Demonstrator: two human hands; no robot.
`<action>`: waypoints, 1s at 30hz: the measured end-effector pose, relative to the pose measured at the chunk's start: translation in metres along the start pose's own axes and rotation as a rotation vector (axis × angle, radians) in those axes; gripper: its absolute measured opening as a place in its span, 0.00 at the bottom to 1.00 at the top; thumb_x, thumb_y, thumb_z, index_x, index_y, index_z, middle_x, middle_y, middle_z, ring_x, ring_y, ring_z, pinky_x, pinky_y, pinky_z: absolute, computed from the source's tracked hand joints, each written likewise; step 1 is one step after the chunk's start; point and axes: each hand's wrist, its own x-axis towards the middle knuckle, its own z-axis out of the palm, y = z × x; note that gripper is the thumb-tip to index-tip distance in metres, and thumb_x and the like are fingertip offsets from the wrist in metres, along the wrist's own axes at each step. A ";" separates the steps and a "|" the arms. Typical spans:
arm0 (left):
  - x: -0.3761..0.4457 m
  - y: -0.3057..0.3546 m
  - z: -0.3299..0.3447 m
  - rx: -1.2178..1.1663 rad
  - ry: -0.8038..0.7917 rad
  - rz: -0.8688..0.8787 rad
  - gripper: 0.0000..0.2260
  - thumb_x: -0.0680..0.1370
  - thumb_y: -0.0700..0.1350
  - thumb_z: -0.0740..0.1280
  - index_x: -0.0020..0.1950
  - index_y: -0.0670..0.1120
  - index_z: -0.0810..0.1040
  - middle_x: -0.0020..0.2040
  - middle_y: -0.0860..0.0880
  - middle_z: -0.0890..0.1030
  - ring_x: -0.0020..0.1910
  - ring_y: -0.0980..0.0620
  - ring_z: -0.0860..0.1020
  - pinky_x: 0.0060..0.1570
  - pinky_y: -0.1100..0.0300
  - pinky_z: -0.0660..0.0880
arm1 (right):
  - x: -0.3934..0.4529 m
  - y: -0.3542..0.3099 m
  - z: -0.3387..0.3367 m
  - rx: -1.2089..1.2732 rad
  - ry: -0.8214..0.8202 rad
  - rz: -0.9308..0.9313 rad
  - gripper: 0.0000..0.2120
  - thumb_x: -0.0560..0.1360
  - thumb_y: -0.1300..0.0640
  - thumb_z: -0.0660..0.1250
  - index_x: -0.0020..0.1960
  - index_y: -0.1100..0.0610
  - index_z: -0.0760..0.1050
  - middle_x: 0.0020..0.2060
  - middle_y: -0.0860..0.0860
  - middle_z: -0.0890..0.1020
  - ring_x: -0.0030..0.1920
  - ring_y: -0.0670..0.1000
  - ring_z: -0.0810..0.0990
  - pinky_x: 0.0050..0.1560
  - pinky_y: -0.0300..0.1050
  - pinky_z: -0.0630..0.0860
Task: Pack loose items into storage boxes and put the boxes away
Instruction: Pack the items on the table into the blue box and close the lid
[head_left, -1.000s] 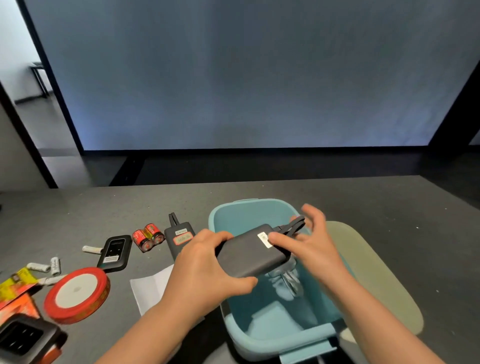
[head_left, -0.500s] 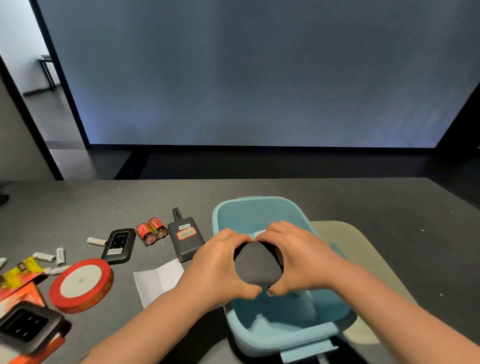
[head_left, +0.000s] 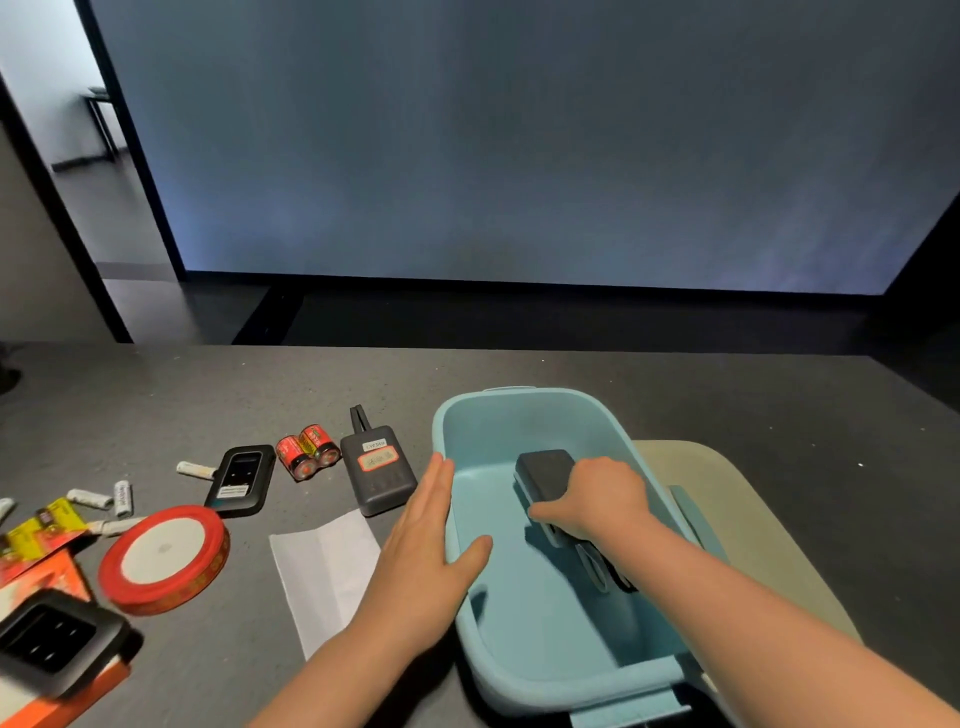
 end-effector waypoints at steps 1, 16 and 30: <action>0.000 -0.001 0.000 0.003 0.000 0.002 0.36 0.77 0.50 0.66 0.76 0.60 0.44 0.75 0.67 0.43 0.73 0.69 0.47 0.72 0.65 0.49 | 0.003 -0.002 0.001 -0.042 0.003 -0.011 0.21 0.66 0.36 0.67 0.34 0.54 0.71 0.30 0.47 0.74 0.31 0.49 0.73 0.26 0.39 0.66; -0.010 0.005 -0.006 -0.023 0.131 -0.051 0.33 0.75 0.58 0.65 0.76 0.60 0.52 0.75 0.66 0.51 0.74 0.65 0.53 0.73 0.61 0.54 | 0.010 -0.015 0.013 -0.265 0.157 -0.094 0.27 0.78 0.38 0.56 0.68 0.55 0.64 0.61 0.53 0.71 0.61 0.54 0.70 0.43 0.44 0.68; -0.084 -0.065 -0.080 0.090 0.409 -0.257 0.20 0.77 0.49 0.65 0.67 0.58 0.66 0.63 0.65 0.65 0.61 0.69 0.62 0.60 0.68 0.59 | -0.108 -0.156 0.009 0.454 0.323 -0.621 0.19 0.71 0.48 0.62 0.61 0.50 0.73 0.56 0.45 0.78 0.59 0.51 0.73 0.52 0.46 0.72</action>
